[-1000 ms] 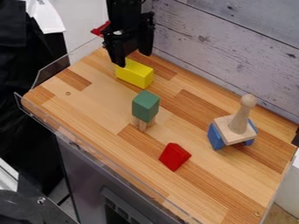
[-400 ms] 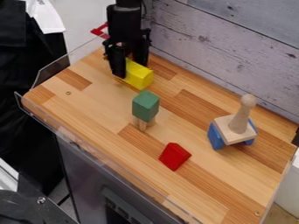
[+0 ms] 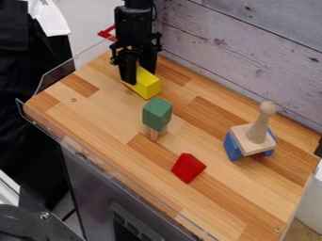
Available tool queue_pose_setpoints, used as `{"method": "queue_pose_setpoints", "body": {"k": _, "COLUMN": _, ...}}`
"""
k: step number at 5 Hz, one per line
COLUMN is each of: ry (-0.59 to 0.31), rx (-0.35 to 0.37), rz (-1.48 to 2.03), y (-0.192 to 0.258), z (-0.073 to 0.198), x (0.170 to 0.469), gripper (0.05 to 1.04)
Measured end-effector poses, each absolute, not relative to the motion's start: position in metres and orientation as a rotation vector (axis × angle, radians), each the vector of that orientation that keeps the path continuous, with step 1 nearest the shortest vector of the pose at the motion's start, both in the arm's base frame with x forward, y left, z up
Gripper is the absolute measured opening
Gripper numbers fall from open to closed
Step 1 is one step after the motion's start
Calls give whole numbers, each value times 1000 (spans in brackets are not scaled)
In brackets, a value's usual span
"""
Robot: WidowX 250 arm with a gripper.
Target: Put the yellow block on top of the green cube
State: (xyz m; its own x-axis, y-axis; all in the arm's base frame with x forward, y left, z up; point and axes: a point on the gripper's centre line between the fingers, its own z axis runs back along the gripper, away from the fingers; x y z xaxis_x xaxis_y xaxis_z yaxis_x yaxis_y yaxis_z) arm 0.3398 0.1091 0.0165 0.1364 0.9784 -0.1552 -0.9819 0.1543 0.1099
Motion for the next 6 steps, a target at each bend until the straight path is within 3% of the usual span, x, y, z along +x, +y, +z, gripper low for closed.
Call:
{"method": "queue_pose_setpoints", "body": {"k": 1, "ry": 190, "rx": -52, "rz": 1404, "y": 108, "z": 20, "x": 343, "gripper": 574}}
{"method": "queue_pose_setpoints", "body": {"k": 2, "ry": -2, "rx": -143, "rz": 1338, "y": 112, "z": 74, "x": 349, "gripper": 574}}
{"method": "queue_pose_setpoints", "body": {"k": 4, "ry": 70, "rx": -106, "rz": 1249, "y": 90, "z": 86, "x": 300, "gripper": 574}}
{"method": "queue_pose_setpoints", "body": {"k": 5, "ry": 129, "rx": -44, "rz": 1221, "y": 70, "z": 86, "x": 281, "gripper": 574}}
{"method": "queue_pose_setpoints", "body": {"k": 6, "ry": 137, "rx": -66, "rz": 1212, "y": 58, "z": 85, "x": 278, "gripper": 574}}
